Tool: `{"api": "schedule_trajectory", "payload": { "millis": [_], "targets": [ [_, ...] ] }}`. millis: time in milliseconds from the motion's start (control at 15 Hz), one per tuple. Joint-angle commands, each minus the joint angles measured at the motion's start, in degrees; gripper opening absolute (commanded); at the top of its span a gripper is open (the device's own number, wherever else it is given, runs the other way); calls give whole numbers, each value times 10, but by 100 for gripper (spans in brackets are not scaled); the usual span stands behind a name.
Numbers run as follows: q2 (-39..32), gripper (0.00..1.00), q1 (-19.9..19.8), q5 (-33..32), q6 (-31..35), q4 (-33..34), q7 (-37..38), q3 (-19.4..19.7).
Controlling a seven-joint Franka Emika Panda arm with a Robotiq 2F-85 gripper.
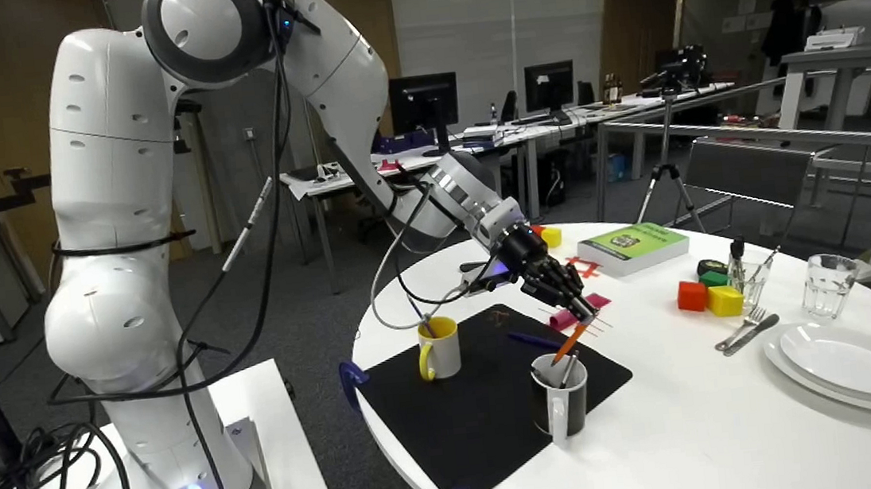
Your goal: Put the orange pen in the right cup
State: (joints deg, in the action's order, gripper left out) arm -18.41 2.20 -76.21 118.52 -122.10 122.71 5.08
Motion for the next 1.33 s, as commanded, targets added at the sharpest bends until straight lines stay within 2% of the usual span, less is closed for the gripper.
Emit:
{"api": "schedule_trajectory", "payload": {
  "millis": [0, 1267],
  "targets": [
    [-24, 3, -15, -24, 11, 30, 31, -10],
    [-124, 3, -9, -12, -3, 92, 30, -22]
  ]
}}
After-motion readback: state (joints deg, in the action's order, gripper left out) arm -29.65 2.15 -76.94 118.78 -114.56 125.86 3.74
